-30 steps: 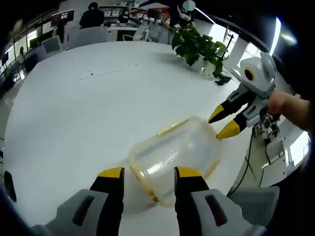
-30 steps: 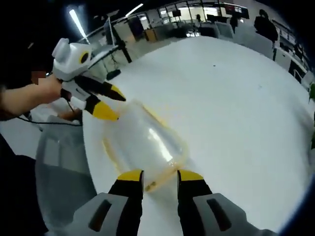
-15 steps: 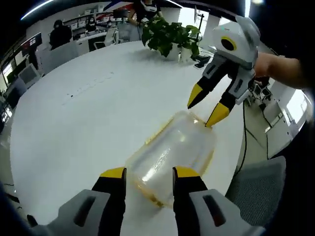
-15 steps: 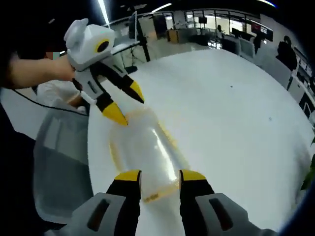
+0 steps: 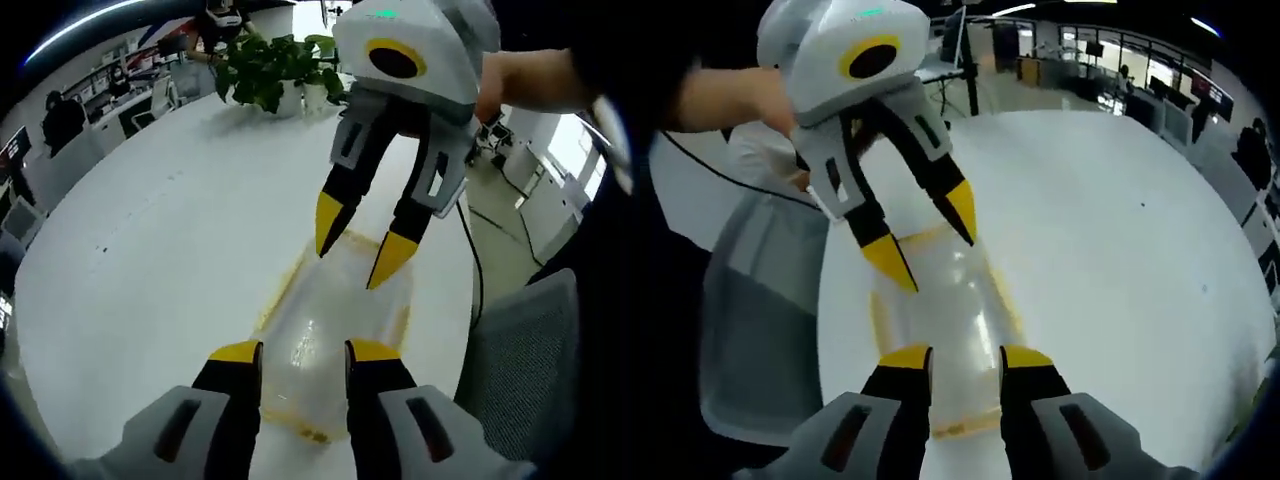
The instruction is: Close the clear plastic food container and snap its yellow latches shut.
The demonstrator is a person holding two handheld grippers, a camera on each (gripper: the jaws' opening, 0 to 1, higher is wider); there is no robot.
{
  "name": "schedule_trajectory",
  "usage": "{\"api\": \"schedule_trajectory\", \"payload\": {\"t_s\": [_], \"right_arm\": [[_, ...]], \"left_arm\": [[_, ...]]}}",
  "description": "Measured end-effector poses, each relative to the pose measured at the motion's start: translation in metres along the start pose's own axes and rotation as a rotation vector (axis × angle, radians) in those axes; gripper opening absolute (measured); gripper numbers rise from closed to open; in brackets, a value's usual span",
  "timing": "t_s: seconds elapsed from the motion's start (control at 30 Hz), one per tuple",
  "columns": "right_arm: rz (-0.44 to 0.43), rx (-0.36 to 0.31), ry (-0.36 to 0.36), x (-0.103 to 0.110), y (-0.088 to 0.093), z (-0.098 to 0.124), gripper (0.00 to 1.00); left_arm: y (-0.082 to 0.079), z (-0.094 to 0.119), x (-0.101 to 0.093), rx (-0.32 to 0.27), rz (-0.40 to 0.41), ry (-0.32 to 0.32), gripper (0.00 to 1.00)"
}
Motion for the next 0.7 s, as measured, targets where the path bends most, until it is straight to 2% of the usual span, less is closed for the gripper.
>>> {"api": "schedule_trajectory", "payload": {"t_s": [0.23,0.5,0.7], "right_arm": [[0.033,0.017,-0.011,0.0,-0.005,-0.007,0.25],[0.056,0.016,0.004,-0.004,-0.013,-0.011,0.22],[0.062,0.024,-0.003,-0.005,-0.015,-0.015,0.22]], "left_arm": [[-0.002,-0.009,-0.013,0.017,-0.104,0.052,0.32],[-0.005,-0.013,-0.016,0.017,-0.129,0.081,0.31],[0.002,-0.016,-0.022,0.055,-0.162,0.108,0.32]]}}
Point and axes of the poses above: the point that each gripper's makers call its tool centre point, and the gripper's own axes: z roughly backward along the fingers, x roughly to its left, y roughly out of its underside, the point moved 2 cm from there along z, roughly backward along the fingers, and after that the axes turned 9 degrees about -z, right-handed, at the moved point
